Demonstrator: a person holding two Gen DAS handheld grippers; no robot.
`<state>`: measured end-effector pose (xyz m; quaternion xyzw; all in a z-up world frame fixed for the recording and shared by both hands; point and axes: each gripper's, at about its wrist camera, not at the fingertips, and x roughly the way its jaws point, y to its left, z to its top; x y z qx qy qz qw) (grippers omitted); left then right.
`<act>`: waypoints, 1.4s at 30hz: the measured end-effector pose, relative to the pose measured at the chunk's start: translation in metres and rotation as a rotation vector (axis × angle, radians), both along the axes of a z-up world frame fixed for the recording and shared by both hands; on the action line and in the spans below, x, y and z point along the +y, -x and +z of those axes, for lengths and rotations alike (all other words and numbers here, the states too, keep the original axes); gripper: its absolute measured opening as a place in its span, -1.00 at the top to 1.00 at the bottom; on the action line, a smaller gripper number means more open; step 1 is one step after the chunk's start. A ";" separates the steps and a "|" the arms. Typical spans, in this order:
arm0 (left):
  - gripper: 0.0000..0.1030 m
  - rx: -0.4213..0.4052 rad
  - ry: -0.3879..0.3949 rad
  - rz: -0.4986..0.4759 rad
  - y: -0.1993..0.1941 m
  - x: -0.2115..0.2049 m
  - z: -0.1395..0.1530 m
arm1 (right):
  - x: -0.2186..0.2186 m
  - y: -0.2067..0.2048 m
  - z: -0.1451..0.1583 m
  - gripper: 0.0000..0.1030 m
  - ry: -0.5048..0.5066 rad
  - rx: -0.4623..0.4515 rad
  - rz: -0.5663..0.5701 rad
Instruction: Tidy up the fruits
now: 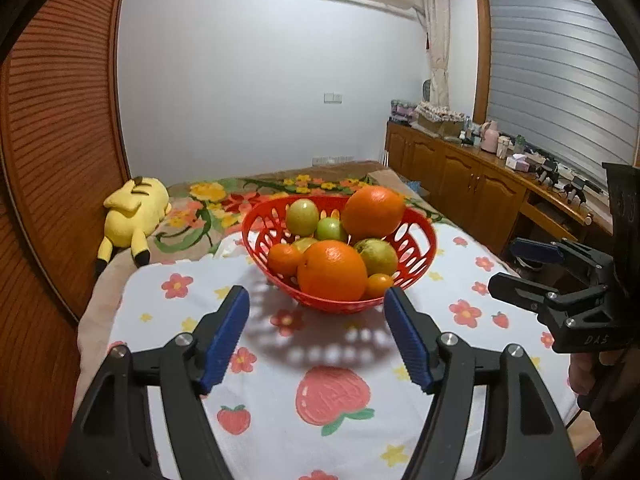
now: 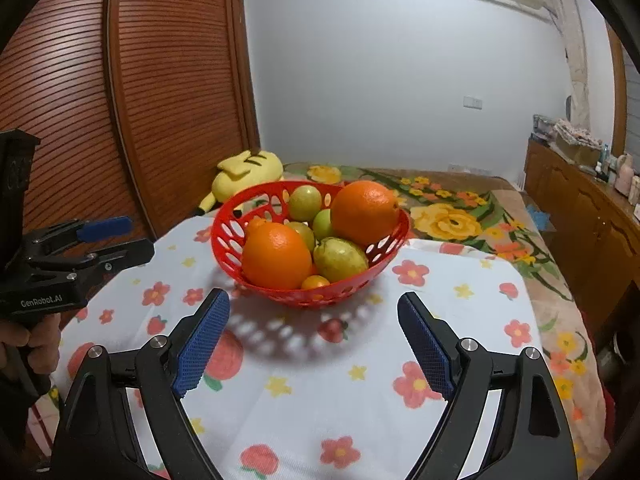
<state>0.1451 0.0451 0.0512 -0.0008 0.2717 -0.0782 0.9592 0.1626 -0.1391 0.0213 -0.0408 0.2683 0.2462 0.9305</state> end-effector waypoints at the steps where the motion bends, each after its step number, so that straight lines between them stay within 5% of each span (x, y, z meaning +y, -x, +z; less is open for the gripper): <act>1: -0.38 -0.009 -0.002 0.001 0.004 -0.001 0.003 | -0.002 0.004 0.003 -0.71 -0.002 -0.009 -0.009; 5: -0.42 -0.043 0.004 0.002 0.020 -0.003 0.013 | -0.010 0.012 0.007 -0.71 -0.021 -0.026 -0.029; 10: -0.79 -0.106 -0.008 0.021 0.040 -0.006 0.023 | -0.015 0.024 0.015 -0.73 -0.045 -0.068 -0.046; 20: -0.80 -0.120 -0.013 0.113 0.052 -0.001 0.029 | -0.016 0.045 0.025 -0.74 -0.056 -0.138 -0.083; 42: -0.80 -0.097 -0.008 0.135 0.062 -0.002 -0.001 | -0.016 0.064 0.010 -0.74 -0.067 -0.169 -0.134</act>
